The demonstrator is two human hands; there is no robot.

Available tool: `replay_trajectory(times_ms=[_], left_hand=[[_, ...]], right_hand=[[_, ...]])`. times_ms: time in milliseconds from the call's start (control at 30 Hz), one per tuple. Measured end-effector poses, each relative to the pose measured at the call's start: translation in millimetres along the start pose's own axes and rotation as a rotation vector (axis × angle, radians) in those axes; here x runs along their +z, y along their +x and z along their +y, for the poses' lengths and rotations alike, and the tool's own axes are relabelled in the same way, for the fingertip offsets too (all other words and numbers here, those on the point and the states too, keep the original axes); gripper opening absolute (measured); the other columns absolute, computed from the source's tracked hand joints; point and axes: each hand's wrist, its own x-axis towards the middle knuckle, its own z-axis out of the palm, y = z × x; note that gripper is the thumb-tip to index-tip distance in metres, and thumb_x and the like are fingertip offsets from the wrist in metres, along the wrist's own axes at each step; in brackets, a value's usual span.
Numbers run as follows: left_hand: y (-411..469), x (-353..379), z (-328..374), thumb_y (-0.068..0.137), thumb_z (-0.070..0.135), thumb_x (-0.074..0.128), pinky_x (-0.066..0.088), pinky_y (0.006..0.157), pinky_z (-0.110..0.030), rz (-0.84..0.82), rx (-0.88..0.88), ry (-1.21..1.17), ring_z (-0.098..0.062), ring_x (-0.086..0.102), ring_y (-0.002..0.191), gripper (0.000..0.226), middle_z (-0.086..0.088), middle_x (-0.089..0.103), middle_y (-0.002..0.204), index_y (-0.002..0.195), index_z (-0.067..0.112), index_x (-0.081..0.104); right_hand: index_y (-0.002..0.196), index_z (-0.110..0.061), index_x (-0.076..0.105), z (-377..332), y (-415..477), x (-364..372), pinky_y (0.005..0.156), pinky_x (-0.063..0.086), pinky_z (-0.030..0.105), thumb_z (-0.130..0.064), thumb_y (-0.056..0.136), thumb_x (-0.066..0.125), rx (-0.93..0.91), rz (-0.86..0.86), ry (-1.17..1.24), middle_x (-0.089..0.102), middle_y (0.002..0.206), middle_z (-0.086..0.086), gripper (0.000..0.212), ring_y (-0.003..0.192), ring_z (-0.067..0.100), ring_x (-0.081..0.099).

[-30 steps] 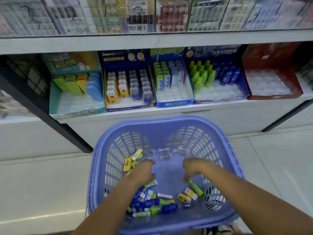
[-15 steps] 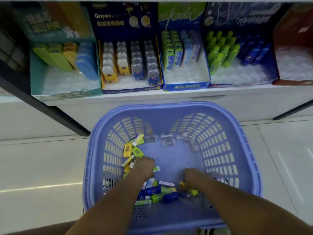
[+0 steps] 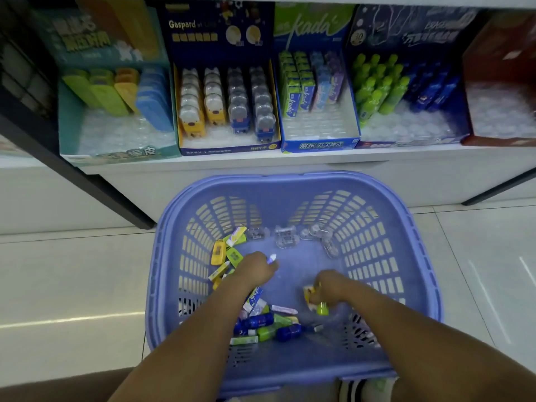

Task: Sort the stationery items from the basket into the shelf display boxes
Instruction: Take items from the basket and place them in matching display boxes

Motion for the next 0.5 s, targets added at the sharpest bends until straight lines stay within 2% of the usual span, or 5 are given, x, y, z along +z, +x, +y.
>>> replay_trajectory(times_ms=[33,133,233,367,500], left_hand=[[-4,-5,7,0.098,0.037,0.048,0.046,0.066,-0.030,-0.055,-0.033,-0.190,-0.019,0.060,0.069,0.038,-0.019,0.068,0.092,0.095,0.002,0.061],[-25,-14,28,0.094,0.037,0.056,0.055,0.086,-0.037,-0.287,-0.039,-0.850,-0.022,0.061,0.110,0.044,-0.010,0.059,0.130,0.125,0.006,0.056],[-51,-22,45,0.088,0.037,0.057,0.050,0.093,-0.051,-0.427,0.112,-1.347,-0.037,0.061,0.110,0.042,-0.016,0.061,0.127,0.123,0.013,0.061],[-80,-38,59,0.089,0.036,0.051,0.048,0.095,-0.049,-0.358,0.206,-1.546,-0.041,0.055,0.117,0.052,-0.020,0.058,0.131,0.133,0.008,0.053],[-108,-59,67,0.089,0.032,0.051,0.058,0.079,-0.041,-0.227,0.246,-1.653,-0.030,0.066,0.102,0.039,-0.013,0.067,0.116,0.121,0.011,0.061]], right_hand=[[0.059,-0.013,0.047,-1,-4,-11,0.061,0.040,0.027,-0.028,0.089,0.062,-0.029,0.033,0.162,0.046,0.058,0.004,0.037,0.060,0.018,0.050],[0.070,-0.010,0.058,-14,-29,-46,0.052,0.043,0.021,-0.027,0.086,0.067,-0.175,0.106,0.563,0.054,0.055,0.002,0.024,0.049,0.010,0.051],[0.094,-0.007,0.067,-32,-56,-70,0.049,0.042,0.021,-0.022,0.083,0.071,-0.327,0.185,0.726,0.061,0.060,-0.002,0.019,0.048,0.010,0.051],[0.094,-0.018,0.064,-52,-87,-89,0.044,0.042,0.020,-0.020,0.074,0.079,-0.437,0.336,0.773,0.066,0.077,0.005,0.025,0.045,0.008,0.050],[0.085,-0.014,0.061,-71,-112,-99,0.038,0.038,0.017,-0.017,0.069,0.083,-0.510,0.568,0.972,0.062,0.067,-0.001,0.027,0.040,0.005,0.049]])
